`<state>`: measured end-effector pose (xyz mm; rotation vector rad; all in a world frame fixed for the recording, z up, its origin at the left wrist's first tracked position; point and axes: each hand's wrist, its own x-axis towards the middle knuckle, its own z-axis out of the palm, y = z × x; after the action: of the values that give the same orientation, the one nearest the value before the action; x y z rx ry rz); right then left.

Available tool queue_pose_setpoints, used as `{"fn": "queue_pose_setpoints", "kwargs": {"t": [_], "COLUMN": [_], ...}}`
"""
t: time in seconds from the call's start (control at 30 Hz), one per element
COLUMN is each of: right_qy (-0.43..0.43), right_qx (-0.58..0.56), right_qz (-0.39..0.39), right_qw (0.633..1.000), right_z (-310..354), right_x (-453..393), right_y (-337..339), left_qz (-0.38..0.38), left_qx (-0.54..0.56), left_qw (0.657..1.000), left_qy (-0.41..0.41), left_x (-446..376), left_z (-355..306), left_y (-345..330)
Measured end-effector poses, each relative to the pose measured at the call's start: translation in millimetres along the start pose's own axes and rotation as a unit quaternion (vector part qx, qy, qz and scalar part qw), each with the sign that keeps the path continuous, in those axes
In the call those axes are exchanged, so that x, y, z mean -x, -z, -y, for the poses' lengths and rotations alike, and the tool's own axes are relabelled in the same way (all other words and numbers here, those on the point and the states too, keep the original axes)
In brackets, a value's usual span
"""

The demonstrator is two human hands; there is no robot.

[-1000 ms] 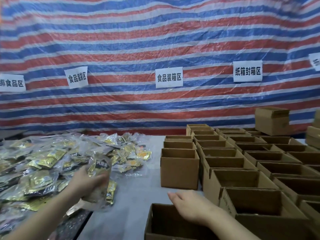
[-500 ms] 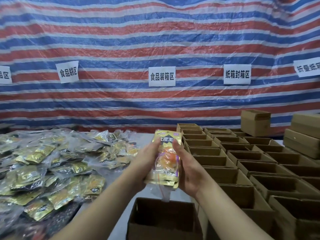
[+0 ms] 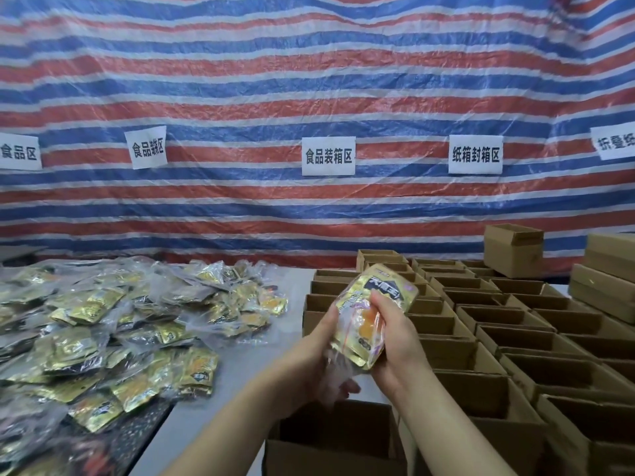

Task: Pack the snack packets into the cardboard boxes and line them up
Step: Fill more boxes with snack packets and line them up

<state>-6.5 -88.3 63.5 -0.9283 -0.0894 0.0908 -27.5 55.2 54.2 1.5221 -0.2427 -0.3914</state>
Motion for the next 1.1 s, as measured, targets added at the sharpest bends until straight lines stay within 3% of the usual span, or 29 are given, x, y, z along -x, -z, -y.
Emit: {"fn": "queue_pose_setpoints", "kwargs": {"t": [0.1,0.2,0.3,0.4,0.57,0.7,0.77,0.87,0.97,1.1], "right_qy": [0.036,0.024,0.008,0.038,0.096,0.132,0.127,0.094,0.03,-0.057], "right_qx": [0.018,0.016,0.035,0.086,0.102,0.196,0.325,0.499,0.556,0.604], "right_qz": [0.076,0.175,0.23,0.219,0.195,0.146,0.118,0.152,0.251,0.3], "right_qw": [0.996,0.984,0.973,0.971,0.971,0.961,0.93,0.848,0.792,0.736], "right_z": [1,5,6,3,-3,-8,-11,-16,-22,-25], "right_x": [7,12,11,8,6,3,2,1,4,8], "right_y": [7,15,18,16,22,31,33,35,36,37], "left_qz": [-0.045,-0.02,0.026,0.026,-0.126,-0.218,-0.204,-0.178,-0.211,-0.215], "left_qx": [-0.028,0.022,0.073,0.059,-0.08,-0.232,-0.302,-0.259,-0.196,-0.163], "left_qw": [0.998,0.998,0.996,0.997,0.988,0.946,0.931,0.949,0.957,0.962], "left_qy": [-0.012,-0.053,-0.045,-0.04,-0.049,-0.055,-0.011,0.034,0.038,0.031], "left_x": [-6,-6,-10,-13,-8,4,8,8,6,7], "left_z": [1,5,10,11,17,42,61,83,95,99], "left_y": [5,9,10,6,19,44,55,58,56,54]}}
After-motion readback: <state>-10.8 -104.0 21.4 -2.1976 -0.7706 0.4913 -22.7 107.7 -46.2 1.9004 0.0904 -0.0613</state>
